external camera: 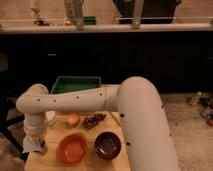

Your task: Place towel in metal cup

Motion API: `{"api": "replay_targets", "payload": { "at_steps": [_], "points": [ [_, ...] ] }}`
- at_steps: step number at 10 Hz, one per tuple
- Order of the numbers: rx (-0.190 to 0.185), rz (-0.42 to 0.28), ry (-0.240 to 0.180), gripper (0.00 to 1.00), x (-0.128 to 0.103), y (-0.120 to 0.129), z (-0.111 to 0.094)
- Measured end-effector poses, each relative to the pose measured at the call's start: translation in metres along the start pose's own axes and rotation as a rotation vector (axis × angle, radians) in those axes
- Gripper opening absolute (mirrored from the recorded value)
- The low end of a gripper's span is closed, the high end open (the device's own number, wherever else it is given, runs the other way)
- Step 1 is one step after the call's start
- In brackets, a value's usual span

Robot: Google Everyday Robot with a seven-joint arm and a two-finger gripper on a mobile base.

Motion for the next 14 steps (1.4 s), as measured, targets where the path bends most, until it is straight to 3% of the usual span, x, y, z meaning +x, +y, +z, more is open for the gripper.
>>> {"api": "replay_targets", "payload": {
  "at_steps": [1,8,10,14],
  "points": [
    [0.0,-0.001,0.0,0.06,0.0001,-0.0005,0.0001],
    [0.0,-0.001,0.0,0.75,0.0001,-0.0003,0.0001],
    [0.0,-0.001,0.0,0.8,0.0001,-0.0003,0.0],
    [0.001,0.0,0.0,0.8,0.0001,-0.0002,0.0003]
  ]
}}
